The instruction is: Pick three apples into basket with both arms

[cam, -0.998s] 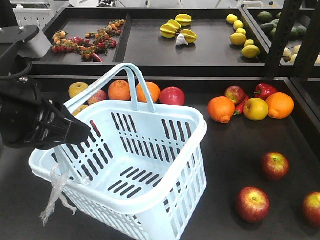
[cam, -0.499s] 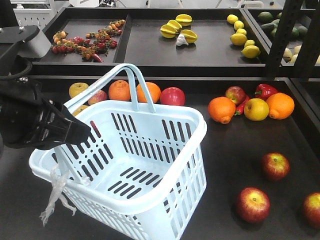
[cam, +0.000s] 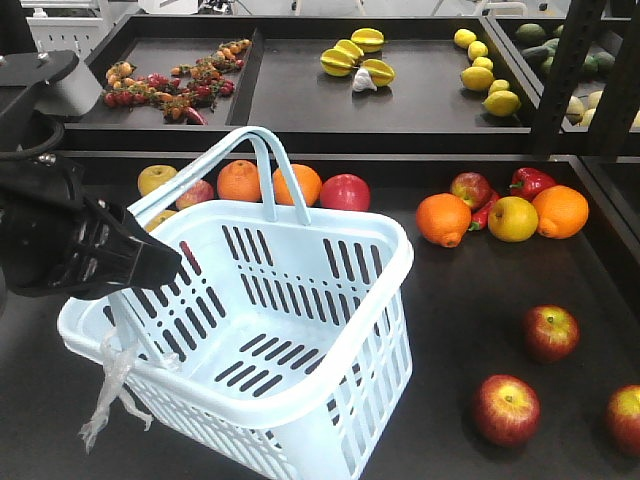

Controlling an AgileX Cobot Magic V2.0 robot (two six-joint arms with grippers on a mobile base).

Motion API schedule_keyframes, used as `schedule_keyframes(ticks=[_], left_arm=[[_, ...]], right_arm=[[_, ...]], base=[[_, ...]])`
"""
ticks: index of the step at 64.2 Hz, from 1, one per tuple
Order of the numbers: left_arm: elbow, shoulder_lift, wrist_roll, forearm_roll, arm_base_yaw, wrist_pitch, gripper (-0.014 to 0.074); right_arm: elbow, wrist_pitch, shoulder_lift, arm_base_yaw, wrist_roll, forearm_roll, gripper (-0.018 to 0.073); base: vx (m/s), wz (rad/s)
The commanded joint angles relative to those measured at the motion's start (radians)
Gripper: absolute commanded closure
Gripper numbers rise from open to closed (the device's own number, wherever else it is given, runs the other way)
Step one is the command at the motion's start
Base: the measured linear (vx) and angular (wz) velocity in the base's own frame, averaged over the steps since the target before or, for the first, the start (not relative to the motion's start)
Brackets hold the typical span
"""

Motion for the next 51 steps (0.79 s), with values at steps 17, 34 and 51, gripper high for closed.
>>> schedule_keyframes(ticks=[17, 34, 51], left_arm=[[-0.03, -0.023, -0.005, -0.025, -0.006, -0.103, 0.0604], [-0.03, -0.022, 0.113, -0.023, -0.006, -0.195, 0.0604], [-0.03, 0.062, 0.379, -0.023, -0.005, -0.301, 0.0604]], right_arm=[[0.014, -0.074, -0.011, -0.005, -0.005, -0.01, 0.0561], [0.014, -0.074, -0.011, -0.005, -0.005, -0.01, 0.0561], [0.014, -0.074, -0.011, -0.005, -0.005, -0.01, 0.0561]], base=[[0.0, 0.0], [0.0, 0.0], [0.0, 0.0]])
